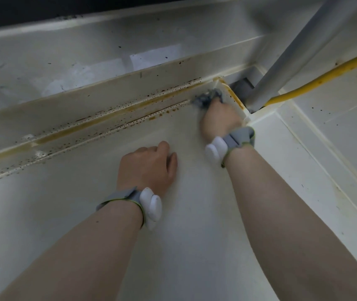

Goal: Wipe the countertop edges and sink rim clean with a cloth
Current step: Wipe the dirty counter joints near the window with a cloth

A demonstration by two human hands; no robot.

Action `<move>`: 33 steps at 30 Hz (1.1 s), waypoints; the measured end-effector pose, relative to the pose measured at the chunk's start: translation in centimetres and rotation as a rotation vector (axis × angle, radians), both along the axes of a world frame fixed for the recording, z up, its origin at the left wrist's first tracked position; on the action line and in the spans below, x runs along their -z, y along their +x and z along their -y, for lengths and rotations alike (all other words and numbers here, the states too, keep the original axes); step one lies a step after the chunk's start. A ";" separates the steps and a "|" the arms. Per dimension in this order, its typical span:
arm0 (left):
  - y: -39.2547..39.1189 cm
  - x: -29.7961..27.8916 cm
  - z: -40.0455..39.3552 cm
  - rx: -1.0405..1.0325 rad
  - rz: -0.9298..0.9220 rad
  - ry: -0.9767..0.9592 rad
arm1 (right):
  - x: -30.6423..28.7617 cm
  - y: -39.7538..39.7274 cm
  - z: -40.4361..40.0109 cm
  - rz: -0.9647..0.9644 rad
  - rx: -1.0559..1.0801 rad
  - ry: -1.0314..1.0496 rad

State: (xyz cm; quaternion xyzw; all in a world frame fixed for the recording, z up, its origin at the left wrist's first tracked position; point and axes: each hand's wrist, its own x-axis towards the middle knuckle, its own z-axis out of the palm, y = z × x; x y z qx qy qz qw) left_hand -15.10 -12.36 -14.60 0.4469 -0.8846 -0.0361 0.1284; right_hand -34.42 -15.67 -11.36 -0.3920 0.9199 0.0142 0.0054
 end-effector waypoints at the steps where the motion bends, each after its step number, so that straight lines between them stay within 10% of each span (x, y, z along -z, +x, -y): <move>1: 0.0 0.0 0.0 -0.004 0.000 -0.001 | -0.7 0.1 0.5 0.030 -0.046 0.027; 33: 0.0 -0.2 0.0 0.016 0.015 0.033 | 0.5 0.2 -4.7 -0.047 -0.002 0.028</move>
